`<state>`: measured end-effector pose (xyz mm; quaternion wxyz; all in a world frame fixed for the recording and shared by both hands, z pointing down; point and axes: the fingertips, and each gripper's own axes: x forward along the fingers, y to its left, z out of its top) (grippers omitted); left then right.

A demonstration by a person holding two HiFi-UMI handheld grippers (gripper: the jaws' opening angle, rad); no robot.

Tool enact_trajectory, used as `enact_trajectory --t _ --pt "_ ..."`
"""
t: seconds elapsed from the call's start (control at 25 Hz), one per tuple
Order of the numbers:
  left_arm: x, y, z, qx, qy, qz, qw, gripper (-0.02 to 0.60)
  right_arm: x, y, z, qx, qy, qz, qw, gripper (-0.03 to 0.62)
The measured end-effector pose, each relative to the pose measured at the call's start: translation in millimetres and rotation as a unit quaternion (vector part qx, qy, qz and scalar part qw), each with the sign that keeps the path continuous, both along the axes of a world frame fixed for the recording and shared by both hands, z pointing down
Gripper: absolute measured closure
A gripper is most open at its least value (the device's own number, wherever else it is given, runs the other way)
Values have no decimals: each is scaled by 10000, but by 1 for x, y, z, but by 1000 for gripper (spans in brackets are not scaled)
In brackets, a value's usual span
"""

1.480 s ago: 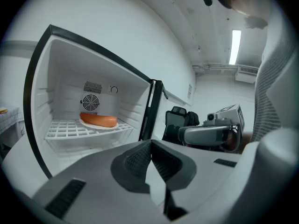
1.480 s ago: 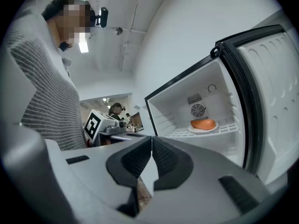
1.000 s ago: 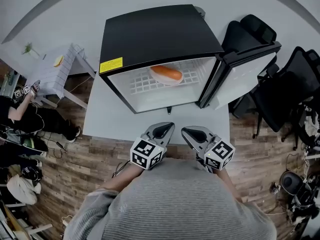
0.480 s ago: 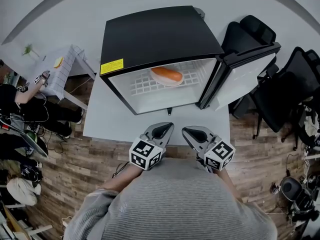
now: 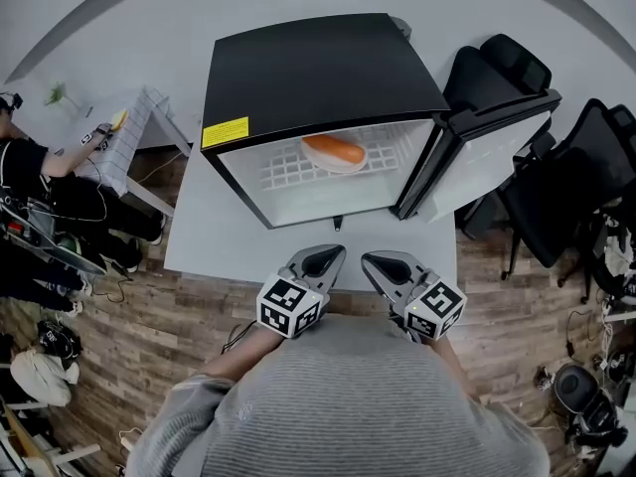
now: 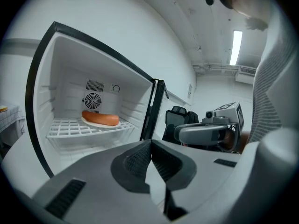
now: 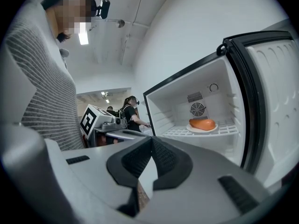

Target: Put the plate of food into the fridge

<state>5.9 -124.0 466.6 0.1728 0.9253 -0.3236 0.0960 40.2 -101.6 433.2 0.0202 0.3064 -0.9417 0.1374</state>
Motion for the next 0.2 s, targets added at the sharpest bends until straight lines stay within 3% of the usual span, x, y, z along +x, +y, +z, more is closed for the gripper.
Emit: enact_trajectory --t 0.2 --pt "0 -3 1 -30 12 -20 10000 571 2 -4 0 -1 -1 18 10000 582"
